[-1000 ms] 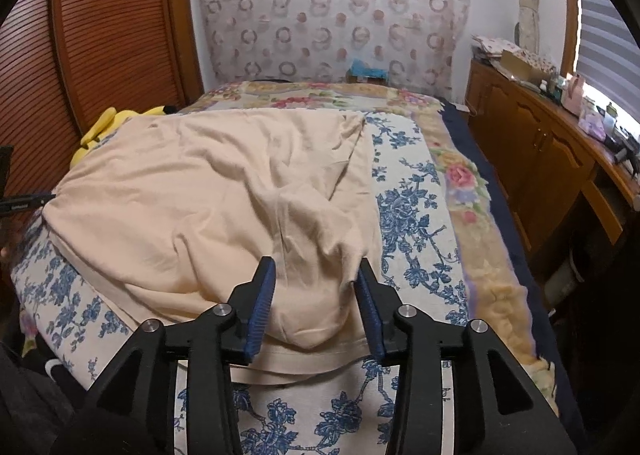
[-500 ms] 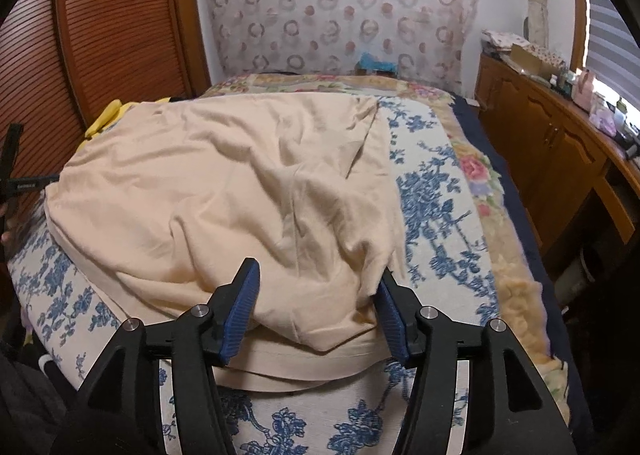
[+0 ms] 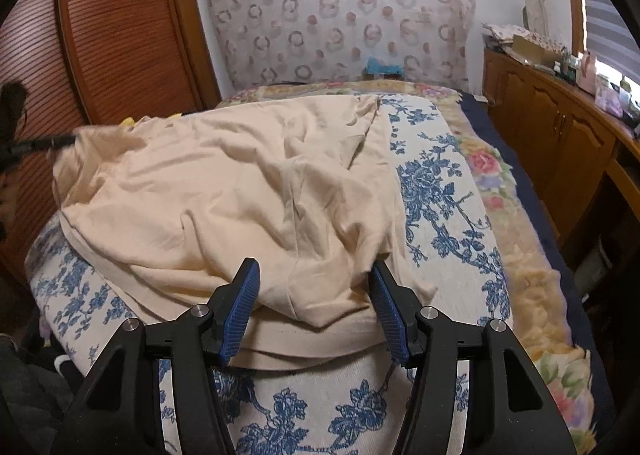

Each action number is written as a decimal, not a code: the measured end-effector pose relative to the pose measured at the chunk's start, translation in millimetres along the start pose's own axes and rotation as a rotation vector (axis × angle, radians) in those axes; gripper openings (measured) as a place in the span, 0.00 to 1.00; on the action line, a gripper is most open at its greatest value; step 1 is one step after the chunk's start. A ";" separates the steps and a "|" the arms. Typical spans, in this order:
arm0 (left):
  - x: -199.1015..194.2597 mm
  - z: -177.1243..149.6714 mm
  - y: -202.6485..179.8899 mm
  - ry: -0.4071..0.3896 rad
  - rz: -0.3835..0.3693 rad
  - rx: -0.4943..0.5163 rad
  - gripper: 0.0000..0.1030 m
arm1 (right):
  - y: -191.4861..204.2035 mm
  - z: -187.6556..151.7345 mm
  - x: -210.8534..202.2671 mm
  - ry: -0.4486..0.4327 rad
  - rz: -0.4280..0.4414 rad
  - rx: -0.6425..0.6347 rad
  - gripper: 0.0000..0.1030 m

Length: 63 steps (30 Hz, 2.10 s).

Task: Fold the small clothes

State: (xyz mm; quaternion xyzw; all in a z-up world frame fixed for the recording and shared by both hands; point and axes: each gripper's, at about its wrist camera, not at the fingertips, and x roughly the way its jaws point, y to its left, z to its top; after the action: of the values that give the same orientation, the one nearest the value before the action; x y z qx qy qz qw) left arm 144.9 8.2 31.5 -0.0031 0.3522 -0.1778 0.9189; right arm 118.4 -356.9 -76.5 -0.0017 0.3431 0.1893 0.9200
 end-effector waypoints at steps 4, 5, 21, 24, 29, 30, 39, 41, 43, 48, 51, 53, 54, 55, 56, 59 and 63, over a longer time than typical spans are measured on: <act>21.3 46.8 -85.5 -0.009 -0.125 0.140 0.04 | -2.5 -1.8 -10.3 -0.020 0.001 0.014 0.56; 26.1 55.0 -103.1 -0.009 -0.149 0.169 0.04 | -3.0 -2.3 -13.8 -0.026 -0.003 0.015 0.56; 82.7 78.6 -183.4 0.086 -0.196 0.302 0.43 | -23.9 -3.3 -50.7 -0.075 -0.036 0.029 0.56; 84.6 68.1 -156.8 0.090 -0.163 0.256 0.51 | -23.4 6.6 -49.6 -0.084 -0.030 0.023 0.56; 89.5 50.2 -104.9 0.096 -0.105 0.189 0.55 | -14.0 32.7 -42.3 -0.090 -0.010 -0.026 0.56; 91.8 46.1 -92.8 0.099 -0.089 0.172 0.55 | -9.4 41.6 -38.1 -0.087 0.000 -0.044 0.56; 114.3 16.8 -19.9 0.121 -0.001 0.066 0.55 | 48.5 105.5 15.1 -0.039 0.135 -0.161 0.56; 118.8 12.4 -9.4 0.125 0.010 0.052 0.55 | 65.8 115.6 31.6 -0.012 0.167 -0.188 0.56; 122.3 7.0 1.1 0.127 0.027 0.047 0.56 | 80.8 122.9 46.8 0.014 0.190 -0.210 0.56; 128.8 -1.0 19.1 0.135 0.041 0.031 0.55 | 119.1 132.5 95.8 0.110 0.234 -0.283 0.56; 132.0 -3.7 27.1 0.138 0.032 0.019 0.55 | 135.1 131.8 121.6 0.170 0.234 -0.315 0.56; 133.1 -5.2 31.5 0.137 0.028 0.012 0.55 | 137.5 131.3 133.9 0.196 0.228 -0.322 0.56; 133.0 -5.7 32.5 0.137 0.026 0.010 0.55 | 138.1 131.0 142.8 0.219 0.225 -0.321 0.56; 132.3 -6.0 33.7 0.136 0.023 0.009 0.55 | 138.6 130.2 148.5 0.236 0.223 -0.321 0.56; 132.3 -6.1 35.0 0.136 0.021 0.007 0.55 | 139.7 129.4 156.1 0.262 0.217 -0.330 0.56; 132.0 -5.6 36.5 0.133 0.019 0.011 0.55 | 142.1 125.0 167.3 0.301 0.196 -0.374 0.38; 130.6 -2.7 36.6 0.120 0.006 0.014 0.55 | 129.4 130.8 163.3 0.306 0.199 -0.383 0.07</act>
State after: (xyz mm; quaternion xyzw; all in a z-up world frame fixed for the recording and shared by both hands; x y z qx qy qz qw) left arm 244.9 0.0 -59.7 0.0151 0.4055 -0.1772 0.8966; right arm 268.9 -162.7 -63.3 -0.1704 0.4348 0.3379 0.8172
